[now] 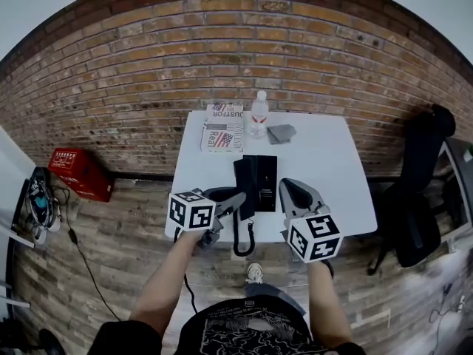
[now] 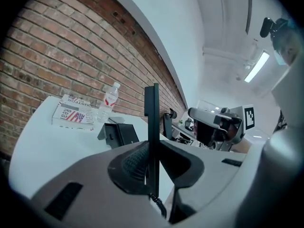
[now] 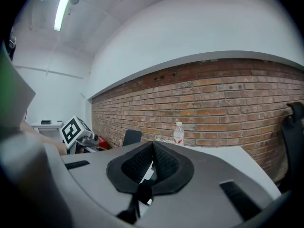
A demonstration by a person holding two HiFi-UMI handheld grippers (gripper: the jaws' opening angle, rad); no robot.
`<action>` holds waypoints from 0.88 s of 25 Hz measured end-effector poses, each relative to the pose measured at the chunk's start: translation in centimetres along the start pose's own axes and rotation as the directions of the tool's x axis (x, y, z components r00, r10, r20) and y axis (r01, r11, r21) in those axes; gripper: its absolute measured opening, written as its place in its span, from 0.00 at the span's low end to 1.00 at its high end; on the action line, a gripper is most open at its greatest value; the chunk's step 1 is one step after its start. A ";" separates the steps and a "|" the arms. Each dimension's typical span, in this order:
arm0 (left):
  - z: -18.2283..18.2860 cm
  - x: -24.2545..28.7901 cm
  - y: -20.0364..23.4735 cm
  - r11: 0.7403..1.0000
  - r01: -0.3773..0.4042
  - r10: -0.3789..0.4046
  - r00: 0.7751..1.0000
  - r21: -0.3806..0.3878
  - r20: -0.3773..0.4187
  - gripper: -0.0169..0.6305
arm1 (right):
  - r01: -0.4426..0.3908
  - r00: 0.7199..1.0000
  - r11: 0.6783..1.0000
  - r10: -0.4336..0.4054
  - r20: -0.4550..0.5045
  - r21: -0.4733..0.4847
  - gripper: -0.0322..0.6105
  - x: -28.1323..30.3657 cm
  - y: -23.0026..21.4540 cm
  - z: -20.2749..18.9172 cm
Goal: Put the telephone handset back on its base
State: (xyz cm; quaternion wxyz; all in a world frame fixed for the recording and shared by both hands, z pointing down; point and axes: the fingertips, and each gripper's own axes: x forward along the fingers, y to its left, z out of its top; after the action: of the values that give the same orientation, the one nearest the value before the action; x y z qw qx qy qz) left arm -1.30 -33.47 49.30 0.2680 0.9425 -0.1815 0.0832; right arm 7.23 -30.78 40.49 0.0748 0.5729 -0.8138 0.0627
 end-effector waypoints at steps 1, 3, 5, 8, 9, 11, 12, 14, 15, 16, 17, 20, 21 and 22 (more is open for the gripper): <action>0.0 0.5 0.5 1.000 0.013 -0.013 1.000 -0.009 -0.011 0.14 | -0.005 1.000 1.000 0.005 -0.003 -0.001 0.05 0.5 -0.4 0.0; -0.1 1.3 1.4 0.999 0.035 -0.036 0.999 -0.037 -0.029 0.14 | -0.013 1.000 1.000 0.013 -0.011 -0.003 0.05 1.4 -1.1 -0.2; -0.2 1.9 2.4 0.996 0.053 -0.057 0.997 -0.074 -0.045 0.14 | -0.017 1.000 1.000 0.017 -0.023 0.000 0.05 2.2 -1.7 -0.4; -0.7 2.7 3.5 0.989 0.088 -0.098 0.993 -0.120 -0.073 0.14 | -0.024 0.999 1.000 0.024 -0.038 0.004 0.05 3.2 -2.5 -0.8; -0.8 3.0 3.8 0.986 0.103 -0.115 0.990 -0.129 -0.084 0.14 | -0.027 0.999 1.000 0.027 -0.042 0.003 0.05 3.5 -2.8 -0.9; -1.1 3.6 4.4 0.982 0.131 -0.146 0.983 -0.139 -0.110 0.14 | -0.033 0.998 0.999 0.033 -0.049 -0.001 0.05 4.1 -3.2 -1.1; -1.2 3.9 4.7 0.980 0.143 -0.161 0.979 -0.142 -0.124 0.14 | -0.035 0.998 0.999 0.035 -0.053 -0.004 0.05 4.4 -3.4 -1.1; -1.4 4.4 5.1 0.974 0.168 -0.191 0.970 -0.153 -0.153 0.14 | -0.042 0.997 0.999 0.041 -0.059 -0.009 0.05 4.9 -3.8 -1.2; -1.5 4.7 5.3 0.971 0.179 -0.205 0.964 -0.161 -0.167 0.14 | -0.046 0.997 0.999 0.045 -0.062 -0.011 0.05 5.2 -4.0 -1.3; -1.7 4.9 5.5 0.967 0.187 -0.217 0.959 -0.170 -0.180 0.14 | -0.050 0.997 0.999 0.049 -0.065 -0.012 0.05 5.4 -4.1 -1.3; -1.8 5.1 5.8 0.964 0.193 -0.227 0.955 -0.182 -0.191 0.14 | -0.054 0.996 0.998 0.053 -0.069 -0.012 0.05 5.7 -4.2 -1.4; -2.2 5.7 6.5 0.943 0.220 -0.270 0.944 -0.248 -0.190 0.14 | -0.060 0.995 0.998 0.059 -0.082 -0.016 0.05 6.2 -4.6 -1.6; -2.2 5.8 6.8 0.935 0.231 -0.285 0.941 -0.270 -0.183 0.14 | -0.061 0.994 0.998 0.060 -0.087 -0.017 0.05 6.4 -4.8 -1.8; -2.3 6.0 7.0 0.926 0.242 -0.301 0.937 -0.291 -0.179 0.14 | -0.062 0.994 0.998 0.060 -0.091 -0.016 0.05 6.5 -5.0 -1.9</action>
State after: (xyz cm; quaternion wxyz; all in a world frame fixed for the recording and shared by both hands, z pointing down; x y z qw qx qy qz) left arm 1.42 -39.55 56.04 0.4189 0.8991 -0.0272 0.1238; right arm 9.88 -38.15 43.70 0.1152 0.5436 -0.8272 0.0833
